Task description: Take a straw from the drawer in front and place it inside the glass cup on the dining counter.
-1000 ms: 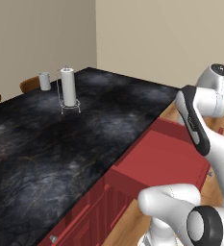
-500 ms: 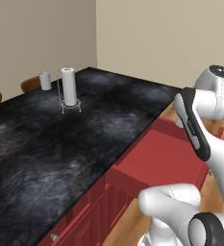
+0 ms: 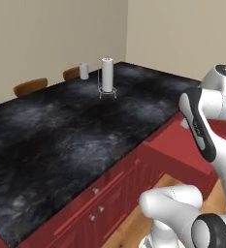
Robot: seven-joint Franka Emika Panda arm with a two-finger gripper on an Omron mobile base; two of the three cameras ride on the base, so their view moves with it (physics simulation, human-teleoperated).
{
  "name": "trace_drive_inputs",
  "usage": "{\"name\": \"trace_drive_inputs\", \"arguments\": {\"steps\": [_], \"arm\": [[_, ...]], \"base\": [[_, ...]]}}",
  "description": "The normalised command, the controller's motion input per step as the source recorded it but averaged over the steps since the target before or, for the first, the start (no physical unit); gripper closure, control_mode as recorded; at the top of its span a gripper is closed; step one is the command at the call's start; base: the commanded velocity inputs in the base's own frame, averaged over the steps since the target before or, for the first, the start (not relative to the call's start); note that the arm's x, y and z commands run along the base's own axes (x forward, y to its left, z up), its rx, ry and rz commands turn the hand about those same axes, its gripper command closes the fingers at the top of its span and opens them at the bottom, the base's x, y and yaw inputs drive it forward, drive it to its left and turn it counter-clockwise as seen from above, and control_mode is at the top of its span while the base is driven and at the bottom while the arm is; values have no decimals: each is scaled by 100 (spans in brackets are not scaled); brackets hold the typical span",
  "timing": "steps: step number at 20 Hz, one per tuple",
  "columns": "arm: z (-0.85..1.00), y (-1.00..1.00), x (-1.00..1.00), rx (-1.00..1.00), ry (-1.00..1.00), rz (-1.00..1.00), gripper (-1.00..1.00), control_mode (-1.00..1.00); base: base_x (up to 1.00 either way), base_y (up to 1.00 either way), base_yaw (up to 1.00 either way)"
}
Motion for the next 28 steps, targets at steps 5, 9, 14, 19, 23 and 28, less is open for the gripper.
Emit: {"name": "trace_drive_inputs", "arguments": {"steps": [5,9,14,19,23,28], "arm": [[0,0,0,0,0,0,100,100],[0,0,0,0,0,0,100,100],[0,0,0,0,0,0,100,100],[0,0,0,0,0,0,100,100],[0,0,0,0,0,0,100,100],[0,0,0,0,0,0,100,100]], "base": [[-91,50,37],[-100,45,41],[-100,64,39],[-60,99,39],[27,95,34],[67,65,28]]}}
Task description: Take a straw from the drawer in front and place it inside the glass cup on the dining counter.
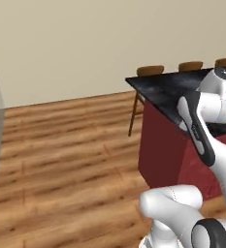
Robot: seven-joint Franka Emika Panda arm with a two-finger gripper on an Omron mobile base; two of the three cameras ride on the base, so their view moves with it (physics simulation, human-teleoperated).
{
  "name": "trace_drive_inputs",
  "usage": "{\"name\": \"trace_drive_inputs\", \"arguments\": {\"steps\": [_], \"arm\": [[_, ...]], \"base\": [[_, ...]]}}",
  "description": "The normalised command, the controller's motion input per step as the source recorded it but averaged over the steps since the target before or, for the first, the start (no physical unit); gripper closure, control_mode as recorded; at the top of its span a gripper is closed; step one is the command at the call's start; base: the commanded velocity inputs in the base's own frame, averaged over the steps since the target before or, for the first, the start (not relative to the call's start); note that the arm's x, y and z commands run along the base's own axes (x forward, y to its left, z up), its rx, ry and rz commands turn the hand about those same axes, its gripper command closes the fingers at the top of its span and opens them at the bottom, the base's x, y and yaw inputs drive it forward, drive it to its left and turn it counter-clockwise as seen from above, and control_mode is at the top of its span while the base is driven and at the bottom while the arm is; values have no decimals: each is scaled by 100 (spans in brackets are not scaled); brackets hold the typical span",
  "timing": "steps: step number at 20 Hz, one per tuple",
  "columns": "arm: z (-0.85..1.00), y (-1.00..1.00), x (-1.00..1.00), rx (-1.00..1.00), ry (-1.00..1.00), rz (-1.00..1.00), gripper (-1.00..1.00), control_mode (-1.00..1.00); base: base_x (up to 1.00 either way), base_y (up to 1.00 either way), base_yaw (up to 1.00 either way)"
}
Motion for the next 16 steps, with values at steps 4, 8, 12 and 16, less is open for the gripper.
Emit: {"name": "trace_drive_inputs", "arguments": {"steps": [4,8,12,16], "arm": [[0,0,0,0,0,0,100,100],[0,0,0,0,0,0,100,100],[0,0,0,0,0,0,100,100],[0,0,0,0,0,0,100,100]], "base": [[98,28,16],[100,2,8],[100,0,8],[100,0,7]]}}
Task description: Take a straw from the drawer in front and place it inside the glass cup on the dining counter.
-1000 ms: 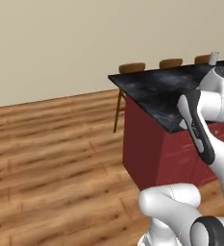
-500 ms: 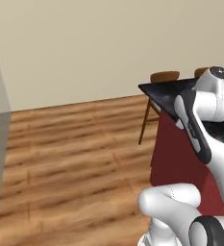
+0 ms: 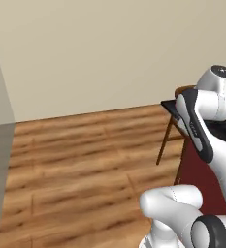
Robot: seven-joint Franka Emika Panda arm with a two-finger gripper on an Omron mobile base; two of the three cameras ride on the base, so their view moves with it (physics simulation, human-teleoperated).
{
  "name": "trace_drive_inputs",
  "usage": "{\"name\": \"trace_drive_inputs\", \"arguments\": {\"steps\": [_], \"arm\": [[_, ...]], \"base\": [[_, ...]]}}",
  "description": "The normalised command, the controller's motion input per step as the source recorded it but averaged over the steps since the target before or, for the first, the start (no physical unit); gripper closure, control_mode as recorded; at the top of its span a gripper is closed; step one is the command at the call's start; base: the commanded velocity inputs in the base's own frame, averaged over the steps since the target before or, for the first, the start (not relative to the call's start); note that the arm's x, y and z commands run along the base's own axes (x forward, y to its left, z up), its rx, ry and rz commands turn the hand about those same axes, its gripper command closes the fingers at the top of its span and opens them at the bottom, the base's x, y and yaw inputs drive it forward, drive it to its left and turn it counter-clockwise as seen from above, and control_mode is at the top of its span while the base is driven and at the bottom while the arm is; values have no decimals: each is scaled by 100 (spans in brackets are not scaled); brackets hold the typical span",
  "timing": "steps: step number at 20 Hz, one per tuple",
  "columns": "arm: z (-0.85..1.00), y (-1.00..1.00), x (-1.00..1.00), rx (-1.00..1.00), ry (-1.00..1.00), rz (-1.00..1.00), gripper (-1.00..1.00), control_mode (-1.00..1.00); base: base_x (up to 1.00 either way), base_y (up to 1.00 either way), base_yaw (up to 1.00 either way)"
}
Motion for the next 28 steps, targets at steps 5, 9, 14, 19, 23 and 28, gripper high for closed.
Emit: {"name": "trace_drive_inputs", "arguments": {"steps": [5,9,14,19,23,28], "arm": [[0,0,0,0,0,0,100,100],[0,0,0,0,0,0,100,100],[0,0,0,0,0,0,100,100],[0,0,0,0,0,0,100,100],[0,0,0,0,0,0,100,100],[0,0,0,0,0,0,100,100]], "base": [[100,0,3],[100,0,3],[100,0,0],[100,0,0],[100,0,-11],[100,0,-40]]}}
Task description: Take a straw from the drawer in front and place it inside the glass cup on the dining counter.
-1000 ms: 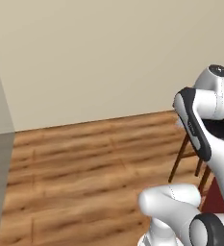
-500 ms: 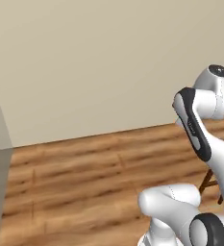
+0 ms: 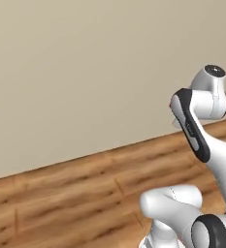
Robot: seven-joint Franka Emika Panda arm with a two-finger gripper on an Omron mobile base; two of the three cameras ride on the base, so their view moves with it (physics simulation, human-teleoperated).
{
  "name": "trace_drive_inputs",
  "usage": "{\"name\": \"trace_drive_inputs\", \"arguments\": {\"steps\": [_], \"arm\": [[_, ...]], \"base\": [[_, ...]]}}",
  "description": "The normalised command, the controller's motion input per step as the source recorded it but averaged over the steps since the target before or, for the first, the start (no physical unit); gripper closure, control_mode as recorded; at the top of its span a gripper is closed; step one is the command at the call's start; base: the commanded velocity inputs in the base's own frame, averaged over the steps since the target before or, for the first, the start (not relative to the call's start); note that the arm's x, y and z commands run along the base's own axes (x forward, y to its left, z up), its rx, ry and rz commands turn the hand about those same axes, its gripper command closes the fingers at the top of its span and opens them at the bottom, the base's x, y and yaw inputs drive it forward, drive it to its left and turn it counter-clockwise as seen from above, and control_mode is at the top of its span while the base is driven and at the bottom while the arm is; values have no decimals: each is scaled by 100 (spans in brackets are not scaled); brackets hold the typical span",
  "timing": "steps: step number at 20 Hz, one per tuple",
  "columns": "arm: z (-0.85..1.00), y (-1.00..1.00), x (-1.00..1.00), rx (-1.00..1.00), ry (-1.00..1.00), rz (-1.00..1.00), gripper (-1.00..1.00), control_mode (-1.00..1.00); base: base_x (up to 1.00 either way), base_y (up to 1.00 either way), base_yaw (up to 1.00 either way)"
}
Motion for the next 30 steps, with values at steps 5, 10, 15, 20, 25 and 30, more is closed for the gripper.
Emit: {"name": "trace_drive_inputs", "arguments": {"steps": [5,10,15,20,25,30], "arm": [[0,0,0,0,0,0,100,100],[0,0,0,0,0,0,100,100],[0,0,0,0,0,0,100,100],[0,0,0,0,0,0,100,100],[0,0,0,0,0,0,100,100],[0,0,0,0,0,0,100,100]], "base": [[100,5,-51],[100,11,-53],[98,8,-57],[94,0,-57],[81,-14,-57],[91,-17,-54]]}}
